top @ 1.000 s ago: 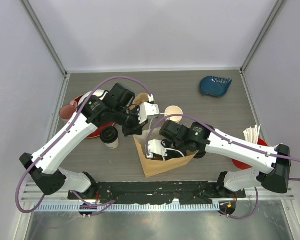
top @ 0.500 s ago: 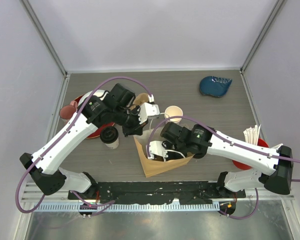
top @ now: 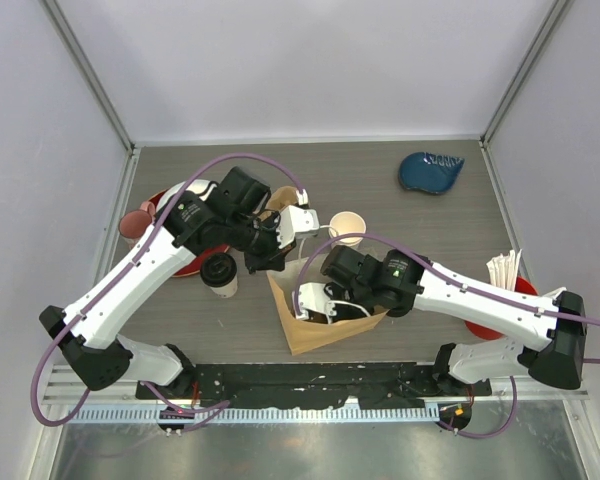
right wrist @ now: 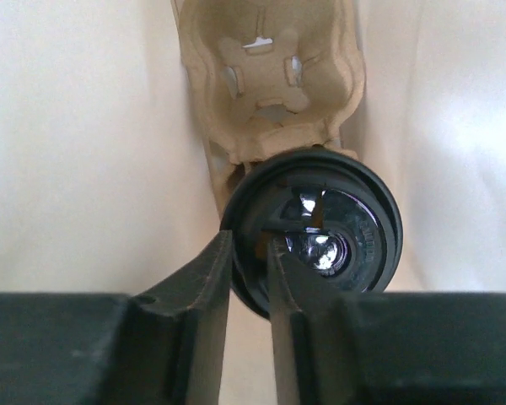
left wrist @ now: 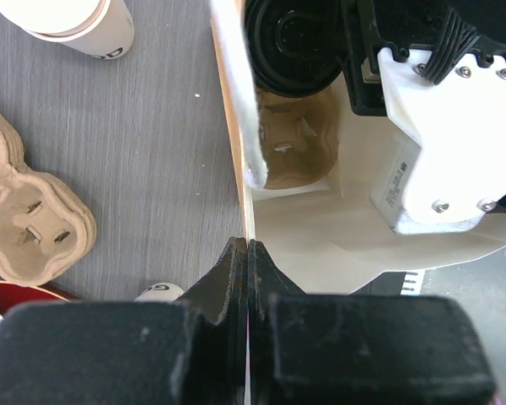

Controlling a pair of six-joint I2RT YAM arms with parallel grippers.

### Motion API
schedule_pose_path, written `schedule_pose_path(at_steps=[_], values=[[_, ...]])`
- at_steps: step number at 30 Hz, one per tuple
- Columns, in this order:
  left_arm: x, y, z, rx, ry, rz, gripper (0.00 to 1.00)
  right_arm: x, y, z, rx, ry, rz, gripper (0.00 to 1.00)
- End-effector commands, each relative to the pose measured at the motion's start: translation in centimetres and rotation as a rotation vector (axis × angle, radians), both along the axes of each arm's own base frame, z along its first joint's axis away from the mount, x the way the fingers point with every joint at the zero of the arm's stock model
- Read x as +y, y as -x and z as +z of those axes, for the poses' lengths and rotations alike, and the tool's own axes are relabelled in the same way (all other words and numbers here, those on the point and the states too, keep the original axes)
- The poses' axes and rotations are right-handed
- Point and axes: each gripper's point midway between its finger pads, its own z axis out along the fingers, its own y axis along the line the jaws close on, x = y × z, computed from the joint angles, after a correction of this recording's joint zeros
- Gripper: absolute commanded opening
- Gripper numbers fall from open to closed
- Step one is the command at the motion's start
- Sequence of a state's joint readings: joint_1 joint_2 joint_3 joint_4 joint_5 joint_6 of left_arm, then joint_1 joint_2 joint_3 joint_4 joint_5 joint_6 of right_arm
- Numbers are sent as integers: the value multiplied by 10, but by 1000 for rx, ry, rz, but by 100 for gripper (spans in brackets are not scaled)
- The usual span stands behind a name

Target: Pack the takeout coffee

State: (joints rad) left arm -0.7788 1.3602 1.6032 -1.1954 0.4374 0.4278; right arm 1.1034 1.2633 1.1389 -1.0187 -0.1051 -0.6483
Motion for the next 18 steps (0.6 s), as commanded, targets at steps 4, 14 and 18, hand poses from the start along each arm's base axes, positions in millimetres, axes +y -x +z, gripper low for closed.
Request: schedule_pose_path(at_steps=[4, 14, 18], values=[[2, 1, 11, -37, 10, -14, 0, -4, 1, 21, -18, -14, 2, 42], [1, 0, 13, -38, 12, -17, 0, 9, -9, 59, -98, -132, -4, 56], [-1, -1, 12, -42, 9, -19, 0, 12, -10, 73, -117, -180, -2, 61]])
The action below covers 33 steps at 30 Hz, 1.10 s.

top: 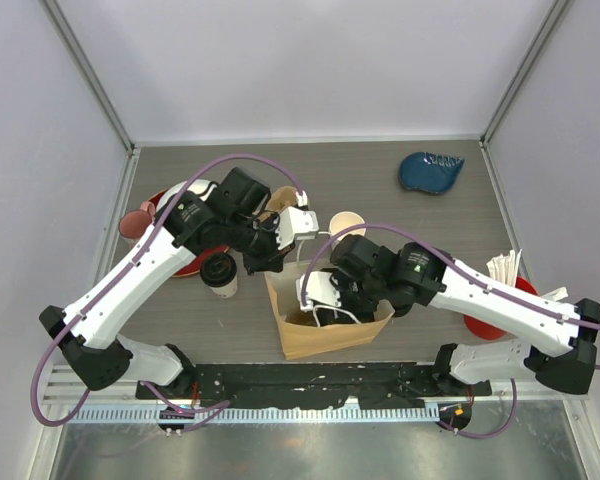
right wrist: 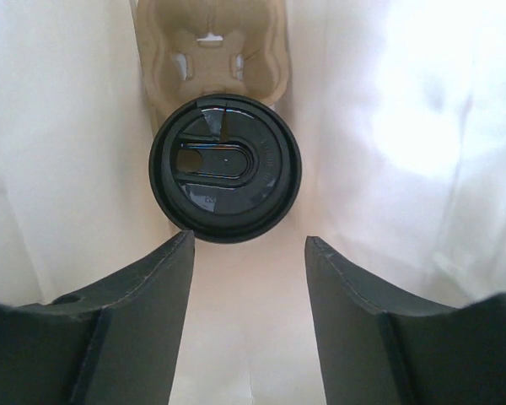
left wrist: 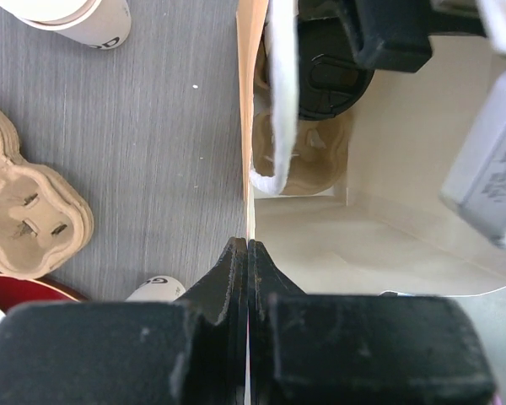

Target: Pack the takeout coffee

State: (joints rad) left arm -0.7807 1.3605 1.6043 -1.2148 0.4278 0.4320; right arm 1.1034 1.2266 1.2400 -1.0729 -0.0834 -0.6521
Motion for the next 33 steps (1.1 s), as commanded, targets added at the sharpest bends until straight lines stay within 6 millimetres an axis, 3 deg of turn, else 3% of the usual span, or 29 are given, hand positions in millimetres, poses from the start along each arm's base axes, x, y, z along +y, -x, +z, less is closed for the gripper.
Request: schedule_pose_path(at_steps=[1, 2, 3, 33], values=[[-4, -4, 15, -49, 27, -17, 0, 10, -4, 37, -62, -121, 5, 64], [-5, -5, 16, -53, 30, -16, 0, 10, -4, 39, -64, -127, 2, 65], [-5, -5, 15, -50, 26, -15, 0, 10, -4, 43, -70, -138, 4, 75], [-4, -11, 15, -81, 16, -5, 0, 20, 10, 107, -105, -397, 51, 80]])
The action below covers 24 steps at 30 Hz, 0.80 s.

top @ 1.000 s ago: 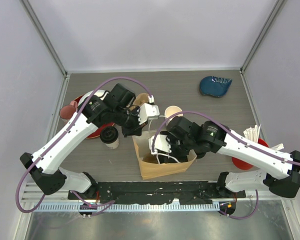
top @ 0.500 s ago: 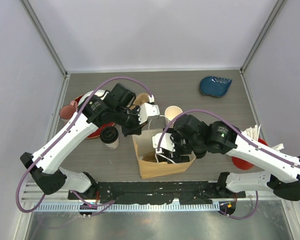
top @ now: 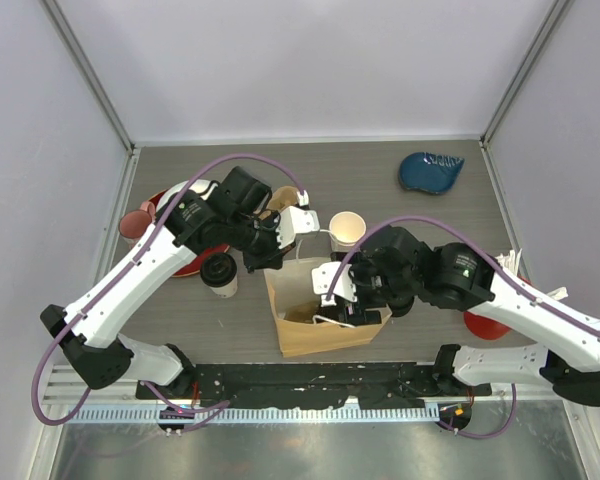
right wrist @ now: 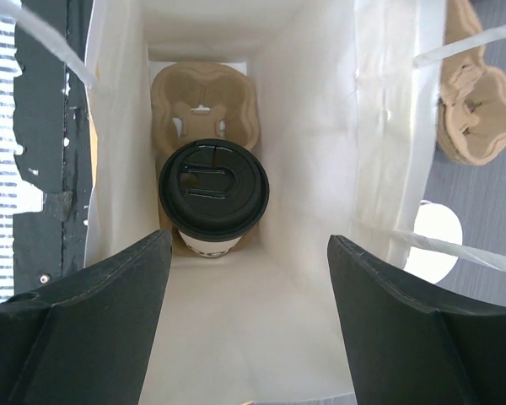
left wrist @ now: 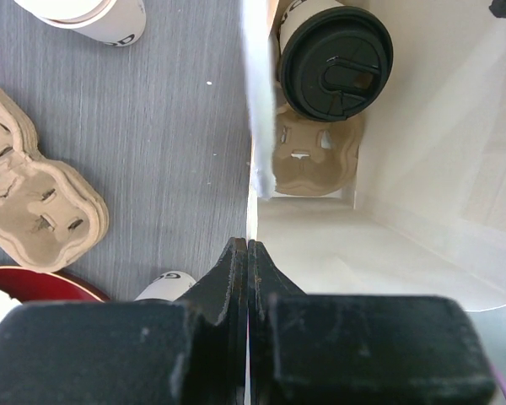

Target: Pack the takeout coffee

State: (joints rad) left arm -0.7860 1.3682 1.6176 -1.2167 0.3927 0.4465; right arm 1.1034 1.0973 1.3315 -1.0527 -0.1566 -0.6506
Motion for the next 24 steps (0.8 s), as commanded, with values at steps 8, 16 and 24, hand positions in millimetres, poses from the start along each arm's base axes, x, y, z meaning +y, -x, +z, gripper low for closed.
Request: schedule_pose_path(at_steps=[8, 16, 24], values=[[-5, -6, 13, -46, 29, -9, 0, 12, -7, 58, -95, -233, -32, 80], [-6, -7, 12, -48, 30, -9, 0, 16, -21, 81, -128, -332, -136, 80], [-6, -7, 12, -51, 28, -7, 0, 18, -39, 115, -168, -463, -265, 80]])
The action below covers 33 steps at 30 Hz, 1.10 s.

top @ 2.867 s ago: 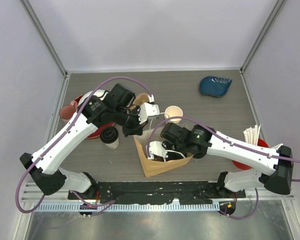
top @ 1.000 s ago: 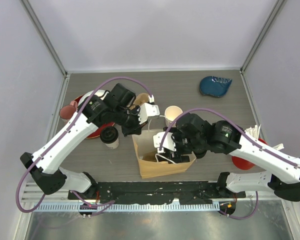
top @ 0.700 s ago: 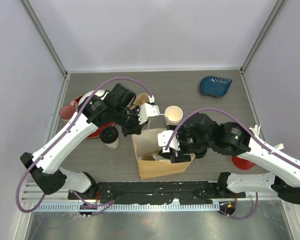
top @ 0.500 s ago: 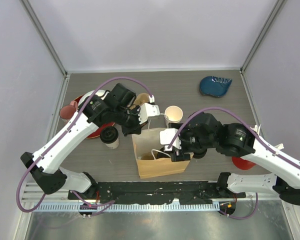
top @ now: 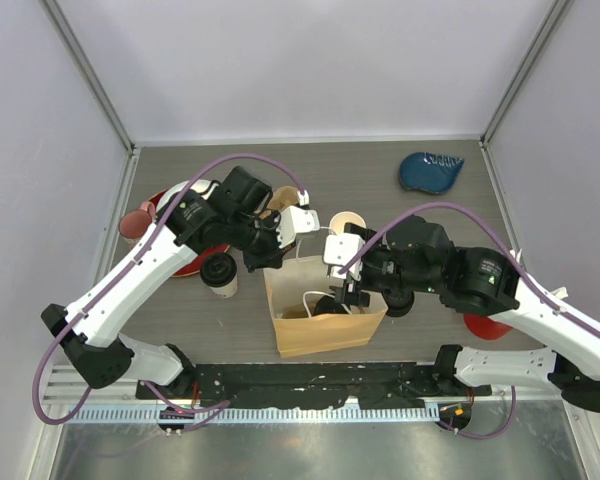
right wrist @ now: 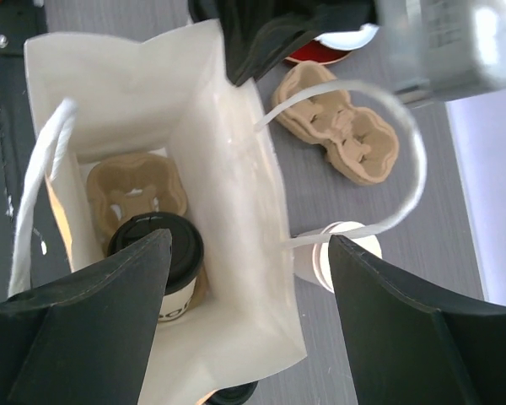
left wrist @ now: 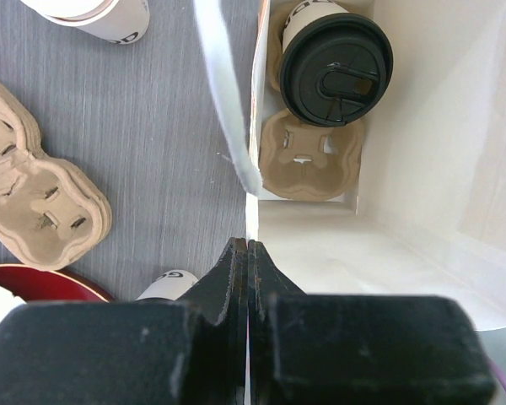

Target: Pack the takeout coffee

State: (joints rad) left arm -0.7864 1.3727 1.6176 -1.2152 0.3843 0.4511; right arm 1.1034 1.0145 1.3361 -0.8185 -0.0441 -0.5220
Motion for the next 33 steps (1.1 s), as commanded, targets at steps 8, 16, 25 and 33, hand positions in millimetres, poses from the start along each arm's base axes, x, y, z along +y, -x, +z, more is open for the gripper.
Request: schedule_pose_path(at_steps=[8, 16, 25, 33], values=[[-6, -6, 14, -54, 33, -4, 0, -1, -21, 69, -13, -241, -202, 80], [-2, -17, 38, -126, 65, 68, 60, 3, -25, 94, 17, -310, -245, 80], [11, -26, 85, -206, 158, 248, 100, 12, -23, 125, 39, -386, -225, 81], [70, -57, 95, -202, 180, 553, 99, 15, -29, 123, 50, -385, -264, 81]])
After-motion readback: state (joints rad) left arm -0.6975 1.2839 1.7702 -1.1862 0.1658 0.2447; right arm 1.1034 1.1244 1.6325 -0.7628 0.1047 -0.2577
